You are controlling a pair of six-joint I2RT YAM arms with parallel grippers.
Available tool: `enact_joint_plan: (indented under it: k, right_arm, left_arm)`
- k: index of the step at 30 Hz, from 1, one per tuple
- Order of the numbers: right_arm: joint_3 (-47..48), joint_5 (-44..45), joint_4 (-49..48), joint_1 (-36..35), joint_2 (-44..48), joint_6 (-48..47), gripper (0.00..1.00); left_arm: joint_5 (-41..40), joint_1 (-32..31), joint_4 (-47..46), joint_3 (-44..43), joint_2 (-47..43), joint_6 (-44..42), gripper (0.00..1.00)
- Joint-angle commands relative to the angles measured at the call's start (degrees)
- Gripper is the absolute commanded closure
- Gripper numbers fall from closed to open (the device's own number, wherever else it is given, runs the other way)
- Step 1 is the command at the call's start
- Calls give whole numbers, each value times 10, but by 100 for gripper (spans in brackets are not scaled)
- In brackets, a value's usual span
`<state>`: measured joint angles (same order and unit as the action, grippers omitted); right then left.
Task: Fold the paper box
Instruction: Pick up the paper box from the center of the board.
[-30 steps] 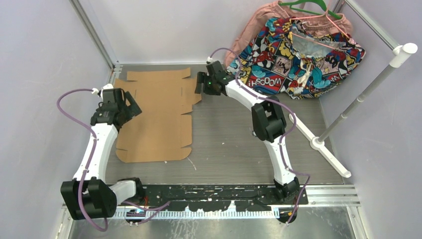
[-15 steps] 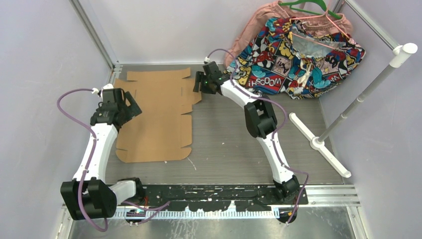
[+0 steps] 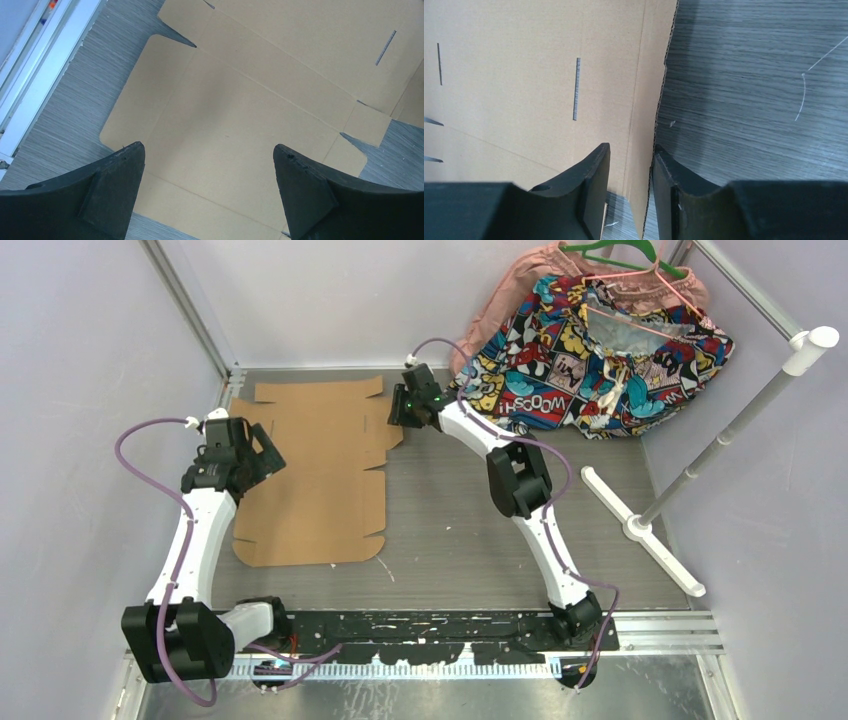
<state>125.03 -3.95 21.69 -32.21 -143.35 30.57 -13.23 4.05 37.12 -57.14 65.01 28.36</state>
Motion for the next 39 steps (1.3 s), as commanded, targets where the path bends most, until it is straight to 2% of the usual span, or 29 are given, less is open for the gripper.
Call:
enact_joint_plan:
  k: [1, 8, 14, 23, 30, 39]
  right_arm:
    - [28, 0, -16, -3, -3, 12, 60]
    - [49, -8, 9, -3, -21, 20, 75]
    - [32, 5, 22, -3, 3, 44, 88]
    - [-168, 74, -56, -3, 152, 149, 99]
    - [-299, 113, -85, -7, 278, 200, 99]
    - [-481, 243, -78, -13, 465, 266, 99]
  left_arm:
    - [11, 3, -8, -11, -13, 3, 0]
    - [27, 3, -1, -15, -18, 5, 0]
    - [34, 3, 4, -16, -31, 9, 0]
    - [55, 3, 15, -13, -44, 16, 0]
    - [92, 3, -5, 12, -70, 39, 0]
    - [142, 3, -34, 34, -84, 68, 0]
